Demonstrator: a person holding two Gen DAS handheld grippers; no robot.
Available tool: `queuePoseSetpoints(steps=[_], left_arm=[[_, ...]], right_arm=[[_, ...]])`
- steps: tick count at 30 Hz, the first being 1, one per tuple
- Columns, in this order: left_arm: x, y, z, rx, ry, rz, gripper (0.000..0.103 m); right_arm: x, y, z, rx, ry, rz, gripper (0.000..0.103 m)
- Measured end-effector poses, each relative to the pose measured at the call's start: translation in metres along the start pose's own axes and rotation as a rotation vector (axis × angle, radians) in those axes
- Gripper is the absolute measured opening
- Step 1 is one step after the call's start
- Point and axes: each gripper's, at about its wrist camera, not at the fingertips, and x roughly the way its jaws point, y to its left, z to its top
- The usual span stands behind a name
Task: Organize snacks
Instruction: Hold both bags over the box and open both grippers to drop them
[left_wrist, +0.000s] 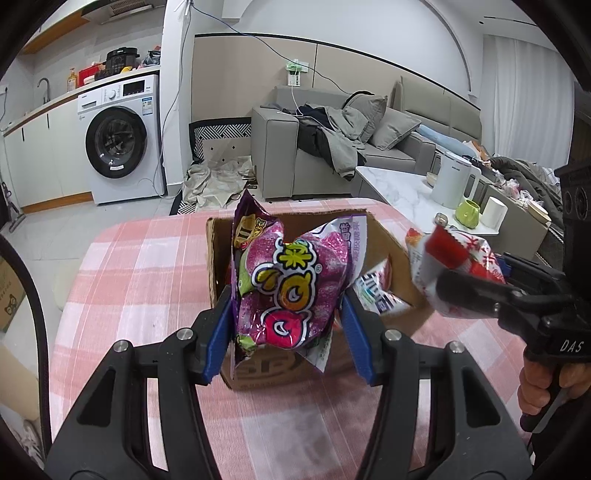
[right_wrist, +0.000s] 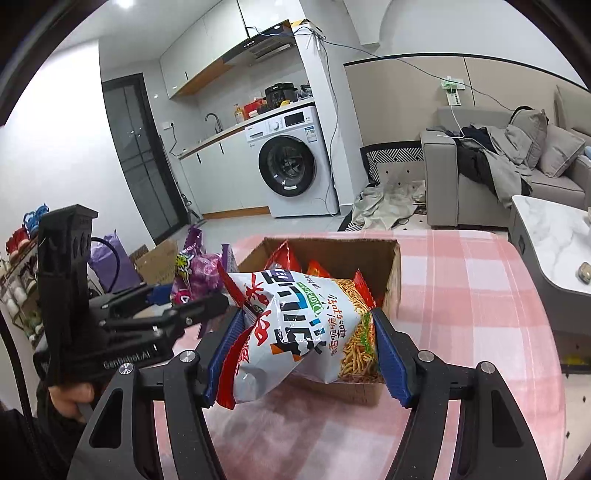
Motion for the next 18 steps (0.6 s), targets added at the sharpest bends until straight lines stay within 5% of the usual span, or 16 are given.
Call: queuePoseSetpoints(steps=[15,18], left_arm=[[0.06,0.015,0.013,-0.014,0.04,0.027,0.053],[0.062,0.015,0.013,-0.006,0.045,0.048,0.057]], right_arm=[[0.046,-0.019,0.019,0.061,0.013,0.0,0.07],[0.049,-0.018,0.022,0.06,0.017,0.001,0.076]])
